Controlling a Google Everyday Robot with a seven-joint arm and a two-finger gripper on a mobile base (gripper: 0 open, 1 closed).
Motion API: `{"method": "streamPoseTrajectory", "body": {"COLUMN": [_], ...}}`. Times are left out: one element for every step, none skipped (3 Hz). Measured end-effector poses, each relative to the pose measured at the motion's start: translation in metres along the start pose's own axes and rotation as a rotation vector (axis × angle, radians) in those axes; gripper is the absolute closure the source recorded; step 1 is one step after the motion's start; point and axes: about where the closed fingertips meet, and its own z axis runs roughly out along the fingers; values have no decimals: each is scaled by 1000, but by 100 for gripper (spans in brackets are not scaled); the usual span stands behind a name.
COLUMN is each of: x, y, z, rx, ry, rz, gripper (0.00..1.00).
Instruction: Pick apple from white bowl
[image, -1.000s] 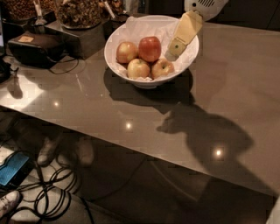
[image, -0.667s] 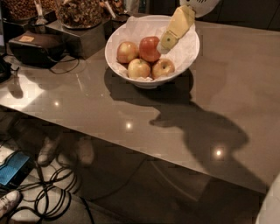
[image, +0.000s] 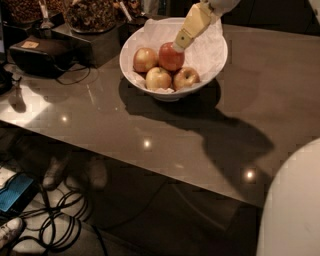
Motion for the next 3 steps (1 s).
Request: {"method": "streamPoseTrajectory", "body": {"x": [-2,-4,-8], "y": [-8,-10,-9], "z": [14,26,36], "rx": [-6,-14,-20], "ry": [15,30,41], "rz": [35,44,39], "gripper": [27,24,13]}}
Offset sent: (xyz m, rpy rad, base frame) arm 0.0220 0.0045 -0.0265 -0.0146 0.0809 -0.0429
